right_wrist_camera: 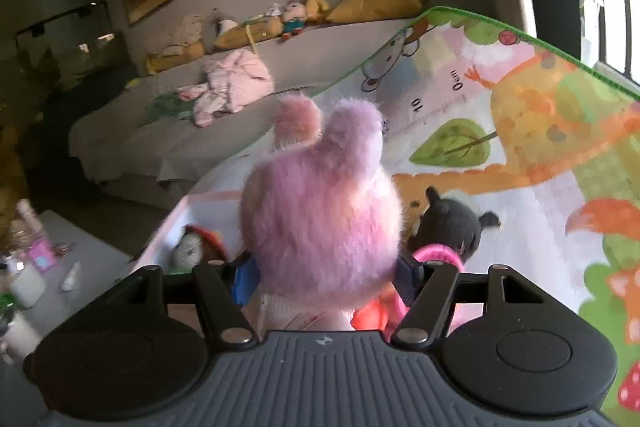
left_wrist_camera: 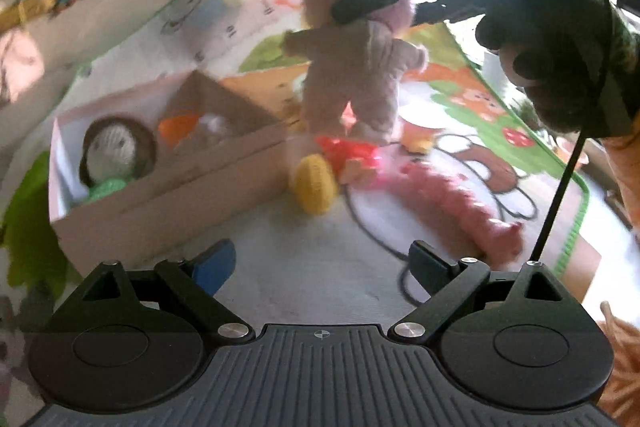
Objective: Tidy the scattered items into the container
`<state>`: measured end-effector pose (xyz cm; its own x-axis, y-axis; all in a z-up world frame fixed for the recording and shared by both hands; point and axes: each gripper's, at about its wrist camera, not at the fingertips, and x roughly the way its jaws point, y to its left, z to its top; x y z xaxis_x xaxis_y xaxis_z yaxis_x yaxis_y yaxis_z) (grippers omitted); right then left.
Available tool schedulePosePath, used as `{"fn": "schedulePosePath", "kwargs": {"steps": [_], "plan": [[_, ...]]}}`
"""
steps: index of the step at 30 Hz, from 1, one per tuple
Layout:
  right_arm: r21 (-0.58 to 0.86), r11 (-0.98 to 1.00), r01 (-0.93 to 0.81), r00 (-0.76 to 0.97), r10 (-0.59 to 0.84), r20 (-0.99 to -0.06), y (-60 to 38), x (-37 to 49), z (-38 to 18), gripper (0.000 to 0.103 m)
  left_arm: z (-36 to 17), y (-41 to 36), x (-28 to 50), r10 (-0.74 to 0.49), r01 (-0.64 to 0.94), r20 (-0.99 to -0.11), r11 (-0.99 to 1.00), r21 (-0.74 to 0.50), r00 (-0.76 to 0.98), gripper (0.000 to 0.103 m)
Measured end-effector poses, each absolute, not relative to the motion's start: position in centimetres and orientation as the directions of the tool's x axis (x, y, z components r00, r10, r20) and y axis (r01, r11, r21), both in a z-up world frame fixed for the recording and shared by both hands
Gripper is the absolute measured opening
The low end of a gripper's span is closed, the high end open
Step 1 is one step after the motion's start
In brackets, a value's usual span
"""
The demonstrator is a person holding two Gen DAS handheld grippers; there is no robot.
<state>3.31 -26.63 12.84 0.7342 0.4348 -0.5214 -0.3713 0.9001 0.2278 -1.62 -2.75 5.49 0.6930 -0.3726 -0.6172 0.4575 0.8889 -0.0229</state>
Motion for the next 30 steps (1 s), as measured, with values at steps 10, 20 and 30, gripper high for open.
{"fn": "schedulePosePath", "kwargs": {"steps": [10, 20, 30], "plan": [[0.421, 0.857, -0.297, 0.474, 0.515, -0.714, -26.8, 1.6, 7.3, 0.067, 6.5, -5.3, -5.7, -0.382, 0.556, -0.639, 0.826, 0.087, 0.667, 0.097], [0.396, 0.888, -0.235, 0.44, 0.46, -0.771, -26.6, 2.2, 4.7, 0.071, 4.2, -11.7, -5.2, -0.368, 0.643, -0.687, 0.742, 0.189, 0.627, 0.097], [0.507, 0.843, -0.18, 0.457, 0.529, -0.715, -28.2, 4.4, 2.8, 0.075, 2.8, -13.6, -4.2, -0.282, 0.606, -0.663, 0.726, 0.325, 0.694, 0.088]]}}
